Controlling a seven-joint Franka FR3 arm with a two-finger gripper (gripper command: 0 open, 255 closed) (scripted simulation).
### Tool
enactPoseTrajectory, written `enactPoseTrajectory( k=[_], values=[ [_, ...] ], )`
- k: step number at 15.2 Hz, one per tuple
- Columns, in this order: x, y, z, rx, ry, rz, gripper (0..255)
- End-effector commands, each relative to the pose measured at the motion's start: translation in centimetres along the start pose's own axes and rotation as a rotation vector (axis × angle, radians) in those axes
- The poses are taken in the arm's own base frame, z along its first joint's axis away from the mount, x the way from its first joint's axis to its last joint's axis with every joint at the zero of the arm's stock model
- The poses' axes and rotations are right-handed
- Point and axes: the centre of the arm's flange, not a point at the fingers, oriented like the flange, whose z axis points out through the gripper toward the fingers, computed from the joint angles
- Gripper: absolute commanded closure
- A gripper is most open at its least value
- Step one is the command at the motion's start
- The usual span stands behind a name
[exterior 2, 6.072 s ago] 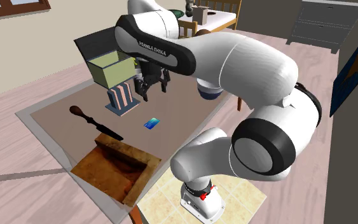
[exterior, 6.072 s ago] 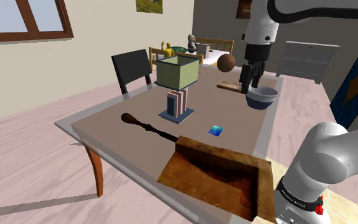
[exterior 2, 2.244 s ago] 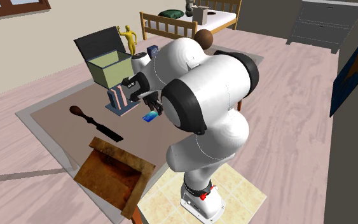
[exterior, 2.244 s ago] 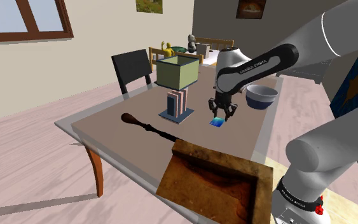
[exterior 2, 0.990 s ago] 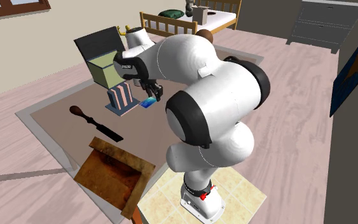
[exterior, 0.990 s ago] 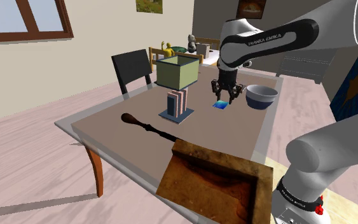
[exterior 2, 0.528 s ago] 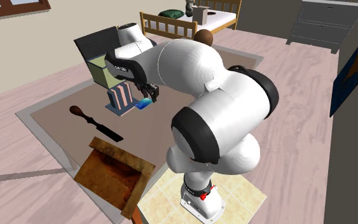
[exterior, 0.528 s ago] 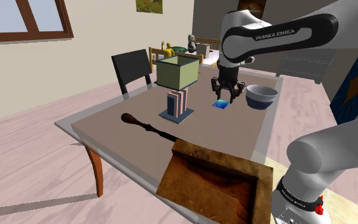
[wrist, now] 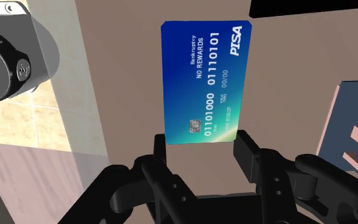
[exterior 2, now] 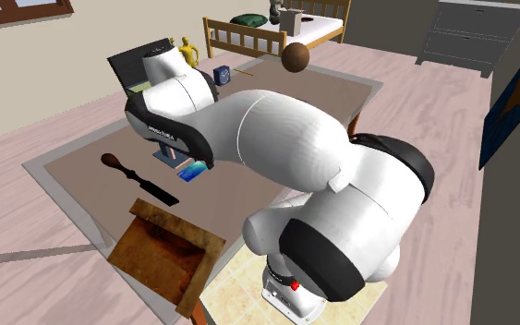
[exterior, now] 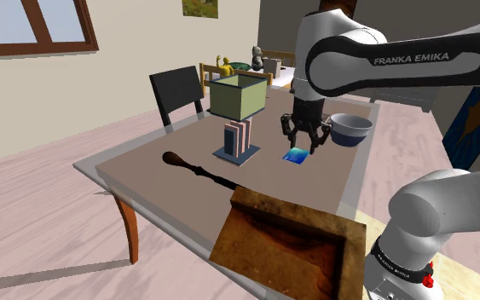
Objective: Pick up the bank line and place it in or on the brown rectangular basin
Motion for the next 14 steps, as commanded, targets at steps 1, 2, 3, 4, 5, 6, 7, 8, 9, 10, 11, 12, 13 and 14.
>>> enactPoseTrajectory(
  k=[1,2,3,4,5,6,7,8,9,10,11,12,13,14],
  values=[
    [-2.2,0.8,-0.4,-0.001,-0.001,0.001,255],
    [-3.4,1.2,-0.7,-0.001,-0.001,0.001,255],
    [-4.7,1.7,-0.9,-0.001,-0.001,0.001,255],
    [-5.9,2.1,-1.1,-0.001,-0.001,0.001,255],
    [-7.1,2.6,-1.3,-0.001,-0.001,0.001,255],
    [-8.3,3.0,-1.5,-0.001,-0.001,0.001,255],
    [-9.5,3.5,-1.8,-0.001,-0.001,0.001,255],
    [-10.8,3.9,-2.0,-0.001,-0.001,0.001,255],
    [-12.0,4.3,-2.2,-0.001,-0.001,0.001,255],
    [-13.2,4.8,-2.4,-0.001,-0.001,0.001,255],
    [-14.4,5.2,-2.6,-0.001,-0.001,0.001,255],
    [-15.7,5.7,-2.8,-0.001,-0.001,0.001,255],
    [-16.9,6.1,-3.1,-0.001,-0.001,0.001,255],
    [-17.0,6.1,-2.6,-0.001,-0.001,0.001,255]
  ],
)
